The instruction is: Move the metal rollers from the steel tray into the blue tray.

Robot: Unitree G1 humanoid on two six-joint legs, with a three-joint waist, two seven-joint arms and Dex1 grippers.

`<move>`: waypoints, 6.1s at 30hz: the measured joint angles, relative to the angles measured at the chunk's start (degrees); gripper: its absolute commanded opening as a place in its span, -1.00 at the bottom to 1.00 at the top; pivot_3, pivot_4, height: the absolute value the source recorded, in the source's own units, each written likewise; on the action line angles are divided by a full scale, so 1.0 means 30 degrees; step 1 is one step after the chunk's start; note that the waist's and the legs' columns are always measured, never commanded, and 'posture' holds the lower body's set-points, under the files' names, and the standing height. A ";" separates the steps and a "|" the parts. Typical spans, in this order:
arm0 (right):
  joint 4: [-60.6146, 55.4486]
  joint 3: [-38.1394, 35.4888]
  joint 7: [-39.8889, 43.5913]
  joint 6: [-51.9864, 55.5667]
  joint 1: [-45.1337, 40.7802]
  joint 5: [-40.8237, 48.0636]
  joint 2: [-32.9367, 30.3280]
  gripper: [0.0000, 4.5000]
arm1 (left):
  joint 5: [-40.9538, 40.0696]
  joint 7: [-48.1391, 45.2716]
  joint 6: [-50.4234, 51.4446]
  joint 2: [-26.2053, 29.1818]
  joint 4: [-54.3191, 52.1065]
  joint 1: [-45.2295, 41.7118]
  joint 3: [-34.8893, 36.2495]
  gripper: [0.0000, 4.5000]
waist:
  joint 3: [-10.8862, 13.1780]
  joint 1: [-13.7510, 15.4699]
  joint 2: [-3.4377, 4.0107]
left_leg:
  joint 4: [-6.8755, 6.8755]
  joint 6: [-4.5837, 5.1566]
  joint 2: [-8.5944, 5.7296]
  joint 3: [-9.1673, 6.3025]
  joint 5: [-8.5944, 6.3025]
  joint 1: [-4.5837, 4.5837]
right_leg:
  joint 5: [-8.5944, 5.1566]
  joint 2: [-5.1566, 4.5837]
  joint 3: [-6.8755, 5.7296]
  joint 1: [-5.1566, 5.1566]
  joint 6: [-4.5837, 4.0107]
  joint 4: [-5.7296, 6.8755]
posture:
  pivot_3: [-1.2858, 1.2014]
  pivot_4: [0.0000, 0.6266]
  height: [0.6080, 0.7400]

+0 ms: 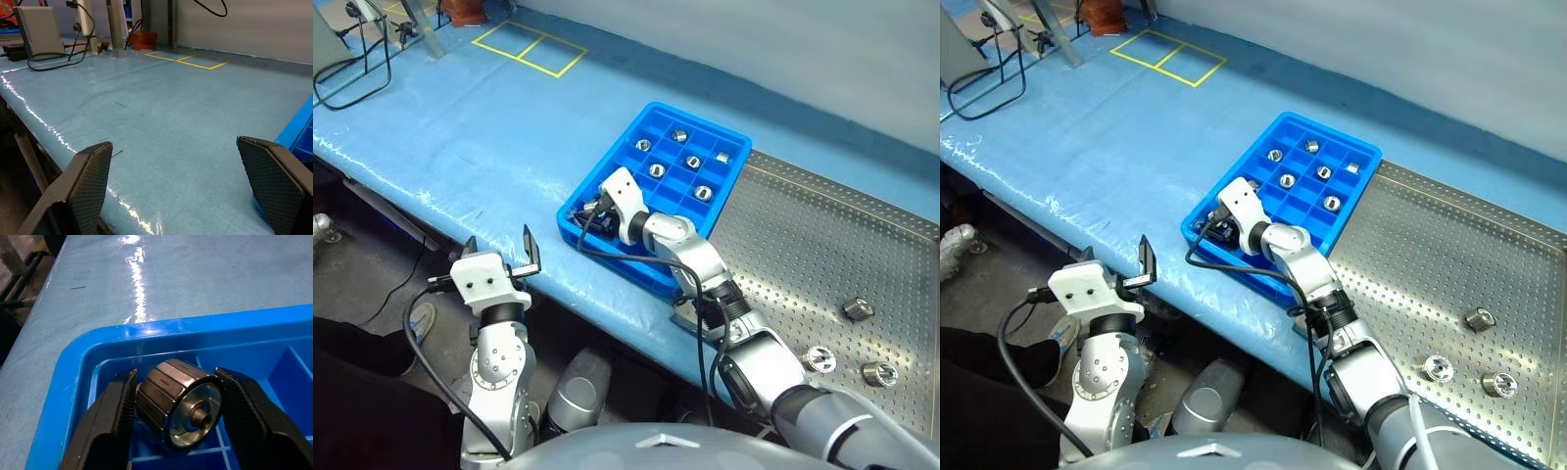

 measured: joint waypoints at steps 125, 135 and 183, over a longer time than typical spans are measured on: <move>-0.4064 -0.6851 -0.2780 0.0892 0.2274 1.3344 0.3388 -0.17 | 0.1550 -0.1839 0.7533 0.0318 0.1737 -0.5459 -0.0773 -0.41 | -0.0117 -0.1414 0.0193 | 0.0060 -0.0363 0.0531 -0.0131 0.0099 0.0140 | 0.0104 0.0570 -0.0083 0.0169 -0.0283 0.0108 | 0.36 -0.52 1.00; -0.3770 -0.3888 -0.3128 -0.0334 0.2258 0.8581 0.3317 -0.17 | 0.2262 -0.1650 0.7598 0.0415 0.2500 -0.6711 -0.0875 -0.41 | -0.0120 -0.1468 0.0197 | 0.0068 -0.0424 0.0557 -0.0163 0.0135 0.0132 | 0.0115 0.0613 -0.0081 0.0164 -0.0295 0.0117 | 0.37 -0.52 1.00; -0.2196 -0.2836 -0.4387 -0.0263 0.1897 0.2724 0.3062 -0.17 | 0.2123 -0.2290 0.4128 0.1162 0.2458 -0.4380 -0.1213 0.62 | -0.0118 -0.3587 0.0200 | 0.0040 -0.0424 0.0569 -0.0165 0.0136 0.0138 | 0.0126 0.0624 -0.0060 0.0153 -0.0345 0.0124 | 0.36 -0.52 1.00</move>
